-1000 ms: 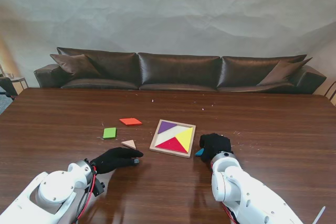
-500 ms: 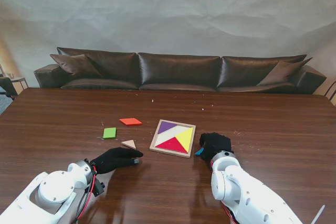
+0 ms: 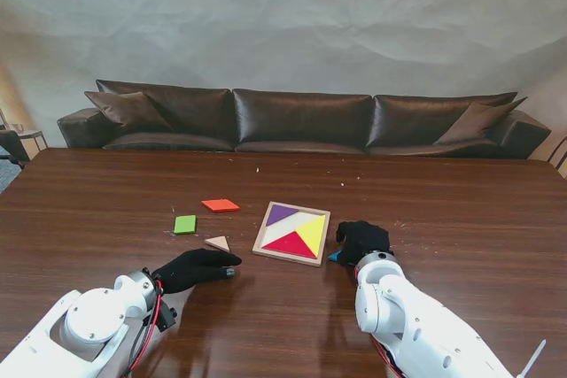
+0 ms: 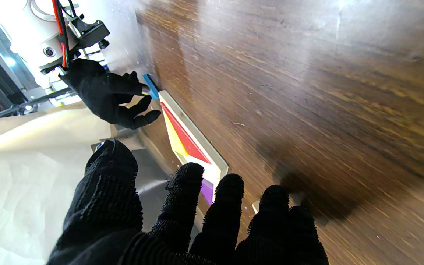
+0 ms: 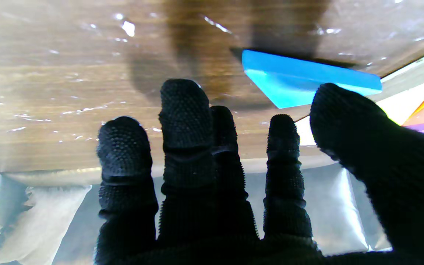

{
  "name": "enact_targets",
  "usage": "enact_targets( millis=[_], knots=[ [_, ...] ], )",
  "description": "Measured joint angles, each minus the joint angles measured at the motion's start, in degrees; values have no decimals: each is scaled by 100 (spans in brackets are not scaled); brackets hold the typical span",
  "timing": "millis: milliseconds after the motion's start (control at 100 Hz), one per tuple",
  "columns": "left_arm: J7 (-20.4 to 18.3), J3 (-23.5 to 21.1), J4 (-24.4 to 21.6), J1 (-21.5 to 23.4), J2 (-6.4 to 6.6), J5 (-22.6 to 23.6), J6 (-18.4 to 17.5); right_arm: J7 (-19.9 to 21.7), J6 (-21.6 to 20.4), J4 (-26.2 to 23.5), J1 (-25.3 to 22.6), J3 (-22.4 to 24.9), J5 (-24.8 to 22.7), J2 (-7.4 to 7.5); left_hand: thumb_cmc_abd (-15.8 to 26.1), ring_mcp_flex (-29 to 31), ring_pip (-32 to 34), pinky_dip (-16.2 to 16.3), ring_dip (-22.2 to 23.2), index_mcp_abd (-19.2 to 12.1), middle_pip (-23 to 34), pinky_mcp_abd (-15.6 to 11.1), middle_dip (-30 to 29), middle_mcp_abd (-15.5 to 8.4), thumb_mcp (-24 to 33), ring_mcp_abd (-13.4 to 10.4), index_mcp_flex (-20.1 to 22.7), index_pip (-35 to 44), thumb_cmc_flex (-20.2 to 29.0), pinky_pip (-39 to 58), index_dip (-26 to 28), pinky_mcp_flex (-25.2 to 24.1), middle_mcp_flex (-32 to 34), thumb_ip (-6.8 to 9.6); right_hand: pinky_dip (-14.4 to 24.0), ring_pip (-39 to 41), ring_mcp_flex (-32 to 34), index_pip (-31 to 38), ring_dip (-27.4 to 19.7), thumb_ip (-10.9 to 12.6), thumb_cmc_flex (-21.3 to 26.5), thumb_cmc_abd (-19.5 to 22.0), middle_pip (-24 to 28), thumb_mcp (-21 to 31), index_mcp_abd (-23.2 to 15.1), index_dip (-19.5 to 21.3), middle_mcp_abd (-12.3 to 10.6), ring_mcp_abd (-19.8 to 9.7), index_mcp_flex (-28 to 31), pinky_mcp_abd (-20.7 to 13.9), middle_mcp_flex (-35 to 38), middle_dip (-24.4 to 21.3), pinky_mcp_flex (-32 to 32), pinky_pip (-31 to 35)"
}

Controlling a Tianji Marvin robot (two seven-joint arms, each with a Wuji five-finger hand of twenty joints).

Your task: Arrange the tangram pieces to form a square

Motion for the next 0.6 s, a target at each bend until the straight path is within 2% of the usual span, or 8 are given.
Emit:
enact_targets(
  millis=[600],
  knots=[
    [-6,-11,-5,10,0,1,0,104,20,85,97,-73,-19,9,0,0,2,0,18,0,0,-6,0,0,-1,0,0,3,0,0,0,0,0,0,0,74,1,155,0,0,-24,-34,115,72,4,-7,0,0,137,0,-46,17,0,0]
  ],
)
